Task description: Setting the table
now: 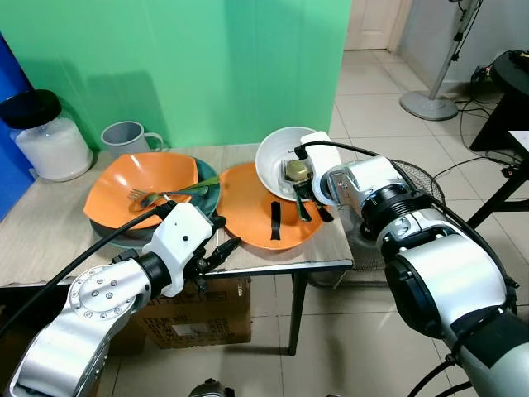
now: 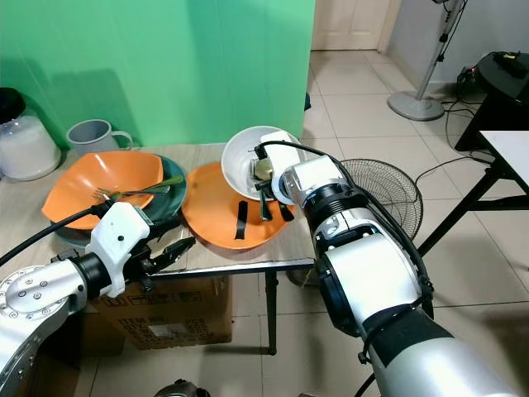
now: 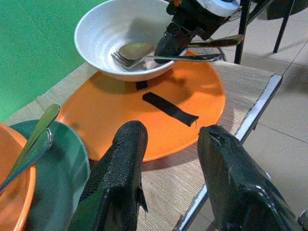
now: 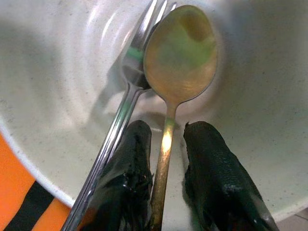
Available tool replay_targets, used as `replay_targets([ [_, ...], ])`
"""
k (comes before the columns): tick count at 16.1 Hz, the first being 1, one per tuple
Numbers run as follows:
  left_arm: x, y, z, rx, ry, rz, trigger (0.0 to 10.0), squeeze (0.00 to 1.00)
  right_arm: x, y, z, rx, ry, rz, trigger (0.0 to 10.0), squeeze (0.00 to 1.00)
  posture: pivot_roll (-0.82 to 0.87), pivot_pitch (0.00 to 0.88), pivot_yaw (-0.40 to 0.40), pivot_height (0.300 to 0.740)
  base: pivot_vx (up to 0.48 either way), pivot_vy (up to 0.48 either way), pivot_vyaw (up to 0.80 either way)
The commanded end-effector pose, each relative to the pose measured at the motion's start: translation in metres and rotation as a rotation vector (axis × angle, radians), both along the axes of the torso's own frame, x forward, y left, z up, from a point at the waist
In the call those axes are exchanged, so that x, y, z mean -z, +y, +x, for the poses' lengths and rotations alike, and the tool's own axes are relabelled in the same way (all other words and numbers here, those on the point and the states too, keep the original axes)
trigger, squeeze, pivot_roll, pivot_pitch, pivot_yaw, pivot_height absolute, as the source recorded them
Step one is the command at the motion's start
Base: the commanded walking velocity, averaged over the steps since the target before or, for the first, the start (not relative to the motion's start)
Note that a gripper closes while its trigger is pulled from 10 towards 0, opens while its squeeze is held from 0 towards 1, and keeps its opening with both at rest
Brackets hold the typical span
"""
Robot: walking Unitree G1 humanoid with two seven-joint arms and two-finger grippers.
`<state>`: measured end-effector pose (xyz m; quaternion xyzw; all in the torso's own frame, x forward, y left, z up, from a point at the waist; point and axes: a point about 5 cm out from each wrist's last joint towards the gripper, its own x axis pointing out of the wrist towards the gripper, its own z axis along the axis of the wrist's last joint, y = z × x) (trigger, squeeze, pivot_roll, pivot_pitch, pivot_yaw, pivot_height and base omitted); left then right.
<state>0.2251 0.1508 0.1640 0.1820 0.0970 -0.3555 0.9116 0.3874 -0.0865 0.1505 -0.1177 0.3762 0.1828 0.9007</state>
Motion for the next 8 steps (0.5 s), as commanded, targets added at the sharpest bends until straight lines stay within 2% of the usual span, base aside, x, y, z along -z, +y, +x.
replay_targets([
  [1, -0.0024, -0.0024, -0.0002, 0.016, -0.002, 0.008, 10.0, 0.0, -0.0116, 0.0052, 0.0041, -0.033, -0.039, 0.001, 10.0, 0.0, 0.08, 0.0, 0.024, 0.74, 0.0, 0.0, 0.0],
  [5, -0.0033, -0.0026, 0.0012, 0.014, -0.004, 0.01, 10.0, 0.0, -0.0143, 0.004, 0.0061, -0.012, -0.051, 0.025, 10.0, 0.0, 0.08, 0.0, 0.024, 0.74, 0.0, 0.0, 0.0],
  [6, -0.0033, -0.0028, 0.0013, 0.015, -0.004, 0.01, 10.0, 0.0, -0.0147, 0.004, 0.0063, -0.013, -0.052, 0.029, 10.0, 0.26, 0.08, 0.0, 0.024, 0.74, 0.0, 0.0, 0.0],
  [7, -0.0032, -0.0029, 0.0015, 0.015, -0.004, 0.011, 10.0, 0.0, -0.0148, 0.004, 0.0064, -0.013, -0.052, 0.033, 10.0, 0.67, 0.08, 0.0, 0.024, 0.74, 0.0, 0.0, 0.0],
  [8, -0.0033, -0.003, 0.0016, 0.015, -0.005, 0.011, 10.0, 0.0, -0.0147, 0.0039, 0.0064, -0.011, -0.052, 0.034, 10.0, 0.75, 0.08, 0.0, 0.024, 0.74, 0.0, 0.0, 0.0],
])
